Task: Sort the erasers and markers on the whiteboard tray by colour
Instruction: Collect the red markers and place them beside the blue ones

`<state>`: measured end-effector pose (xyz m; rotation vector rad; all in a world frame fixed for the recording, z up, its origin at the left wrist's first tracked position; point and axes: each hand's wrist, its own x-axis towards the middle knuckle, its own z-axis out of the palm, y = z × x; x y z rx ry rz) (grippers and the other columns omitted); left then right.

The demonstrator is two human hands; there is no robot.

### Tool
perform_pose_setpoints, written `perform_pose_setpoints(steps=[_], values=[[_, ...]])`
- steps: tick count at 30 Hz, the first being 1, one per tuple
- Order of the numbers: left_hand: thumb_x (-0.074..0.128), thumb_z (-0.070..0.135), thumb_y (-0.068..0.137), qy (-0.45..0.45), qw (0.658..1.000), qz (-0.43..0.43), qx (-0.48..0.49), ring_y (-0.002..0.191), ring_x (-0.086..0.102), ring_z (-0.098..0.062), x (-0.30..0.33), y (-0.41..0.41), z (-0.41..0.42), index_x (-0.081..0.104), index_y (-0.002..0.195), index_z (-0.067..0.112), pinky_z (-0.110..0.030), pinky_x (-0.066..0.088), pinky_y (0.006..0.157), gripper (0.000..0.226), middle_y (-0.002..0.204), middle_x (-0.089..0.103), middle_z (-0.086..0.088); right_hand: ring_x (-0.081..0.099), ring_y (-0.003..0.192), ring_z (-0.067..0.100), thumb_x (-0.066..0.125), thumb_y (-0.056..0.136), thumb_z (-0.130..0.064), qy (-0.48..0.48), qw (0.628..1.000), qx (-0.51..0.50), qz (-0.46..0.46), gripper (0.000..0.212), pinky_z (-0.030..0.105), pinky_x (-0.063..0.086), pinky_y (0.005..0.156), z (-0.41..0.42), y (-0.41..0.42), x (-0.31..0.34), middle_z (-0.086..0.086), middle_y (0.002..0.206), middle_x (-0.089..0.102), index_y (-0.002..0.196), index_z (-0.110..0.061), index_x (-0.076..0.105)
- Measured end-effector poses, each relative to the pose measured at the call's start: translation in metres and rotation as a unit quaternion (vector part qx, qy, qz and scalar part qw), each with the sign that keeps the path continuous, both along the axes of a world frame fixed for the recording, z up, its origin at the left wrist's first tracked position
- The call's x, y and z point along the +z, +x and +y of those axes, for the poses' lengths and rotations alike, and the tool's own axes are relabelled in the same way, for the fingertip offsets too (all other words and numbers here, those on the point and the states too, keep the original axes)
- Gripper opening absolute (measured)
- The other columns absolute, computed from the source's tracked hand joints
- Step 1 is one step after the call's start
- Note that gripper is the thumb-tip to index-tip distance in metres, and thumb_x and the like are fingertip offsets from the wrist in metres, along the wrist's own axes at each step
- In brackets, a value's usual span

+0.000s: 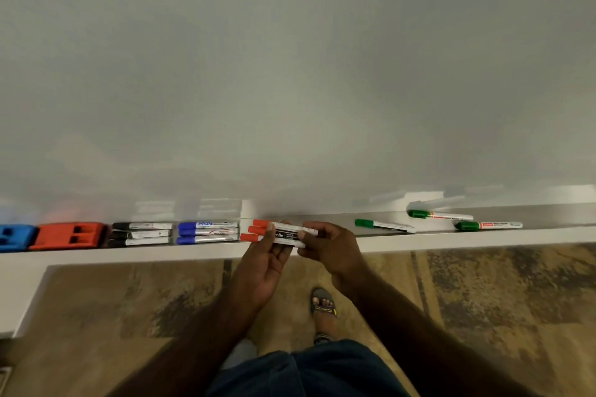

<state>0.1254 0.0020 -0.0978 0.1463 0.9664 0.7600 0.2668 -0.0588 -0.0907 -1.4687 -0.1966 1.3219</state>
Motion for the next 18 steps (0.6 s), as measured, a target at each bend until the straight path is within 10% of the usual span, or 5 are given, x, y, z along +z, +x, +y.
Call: perform_pose_setpoints(steps=[11, 14, 18], values=[[0.055, 0.005, 0.101, 0.117, 0.972, 0.198, -0.038, 0.111, 0.066, -0.027, 0.013, -0.054, 0.044, 0.062, 0.119, 0.006, -0.028, 0.059, 0.089, 0.02, 0.118, 0.067, -0.018, 0.076, 0.079, 0.031, 0.084, 0.079, -0.003, 0.001, 0.996, 0.068, -0.058, 0.02, 0.036, 0.062, 0.07, 0.031, 0.022, -0.017, 0.018, 0.091, 0.077, 0.098, -0.002, 0.076], [0.055, 0.009, 0.101, 0.149, 0.945, 0.269, -0.108, 0.116, 0.064, -0.027, 0.014, -0.055, 0.047, 0.058, 0.132, 0.008, -0.035, 0.053, 0.098, 0.031, 0.121, 0.068, -0.014, 0.077, 0.082, 0.034, 0.085, 0.078, -0.005, -0.005, 0.991, 0.09, -0.096, 0.022, 0.039, 0.063, 0.073, 0.036, 0.02, -0.022, 0.014, 0.09, 0.078, 0.099, -0.005, 0.077], [0.054, 0.028, 0.103, 0.207, 0.879, 0.379, -0.201, 0.099, 0.069, -0.015, 0.012, -0.048, 0.048, 0.073, 0.102, 0.03, -0.031, 0.056, 0.079, 0.019, 0.096, 0.076, 0.007, 0.077, 0.077, 0.025, 0.086, 0.079, -0.013, -0.038, 0.975, 0.122, -0.18, 0.024, 0.044, 0.064, 0.077, 0.042, 0.013, -0.027, 0.006, 0.086, 0.079, 0.101, -0.011, 0.078]])
